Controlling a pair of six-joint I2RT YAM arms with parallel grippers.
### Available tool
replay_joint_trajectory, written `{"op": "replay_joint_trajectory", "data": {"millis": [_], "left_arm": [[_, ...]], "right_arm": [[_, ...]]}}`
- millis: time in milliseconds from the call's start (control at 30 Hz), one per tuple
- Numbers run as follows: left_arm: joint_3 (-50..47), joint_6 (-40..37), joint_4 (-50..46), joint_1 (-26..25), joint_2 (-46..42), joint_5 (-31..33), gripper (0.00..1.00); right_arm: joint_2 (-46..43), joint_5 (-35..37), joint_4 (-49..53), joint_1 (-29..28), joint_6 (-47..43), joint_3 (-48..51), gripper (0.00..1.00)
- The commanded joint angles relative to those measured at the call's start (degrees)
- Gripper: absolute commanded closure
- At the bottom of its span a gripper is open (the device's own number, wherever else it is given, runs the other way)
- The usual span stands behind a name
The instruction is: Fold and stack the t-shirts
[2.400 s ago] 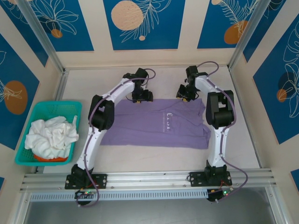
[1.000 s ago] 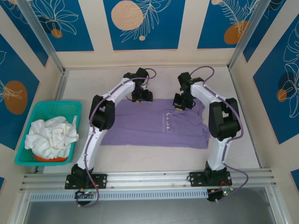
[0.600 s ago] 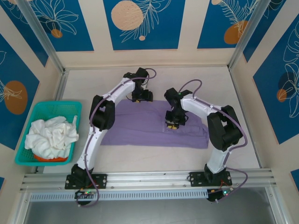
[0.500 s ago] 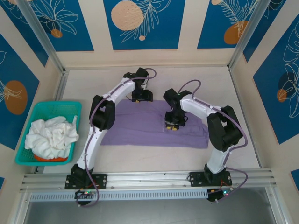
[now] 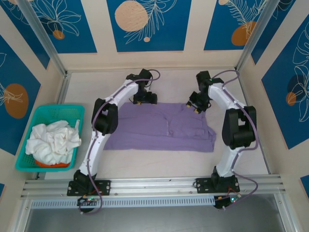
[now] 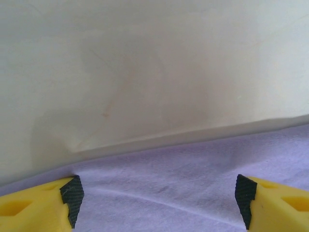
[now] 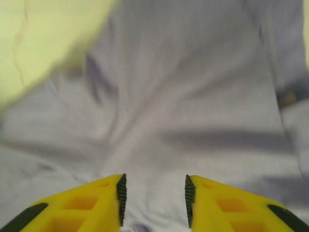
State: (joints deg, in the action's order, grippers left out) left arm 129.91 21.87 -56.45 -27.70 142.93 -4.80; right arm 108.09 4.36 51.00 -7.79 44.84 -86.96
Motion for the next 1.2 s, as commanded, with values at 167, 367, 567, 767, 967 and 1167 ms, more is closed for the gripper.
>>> {"op": "replay_joint_trajectory", "data": {"millis": [167,367,567,767,967,1167], "left_arm": [[-8.82,0.33,-0.65,4.03,-12.61,8.26,0.18],[-19.14,0.86,2.09,9.24,-14.76,7.37,0.33],[-22.14,0.9,2.24,13.63,-11.11,8.44,0.36],[-21.82,0.72,1.53,15.83,-8.68,9.72,0.35],[-17.61,0.39,-1.05,16.34,-6.41,11.43,0.32],[-13.43,0.03,-2.97,16.98,-5.16,11.92,0.27]], "right_arm": [[13.38,-2.85,-0.64,3.54,-0.28,-11.16,0.81],[16.78,-2.86,-1.65,5.78,0.54,-12.28,0.82],[18.69,-3.54,-2.38,9.28,3.59,-10.71,0.78],[20.89,-4.88,-1.61,12.74,5.45,-10.93,0.75],[21.03,-4.05,-1.99,15.18,6.81,-11.4,0.75],[20.8,-4.36,-2.25,17.58,8.75,-11.83,0.75]]}}
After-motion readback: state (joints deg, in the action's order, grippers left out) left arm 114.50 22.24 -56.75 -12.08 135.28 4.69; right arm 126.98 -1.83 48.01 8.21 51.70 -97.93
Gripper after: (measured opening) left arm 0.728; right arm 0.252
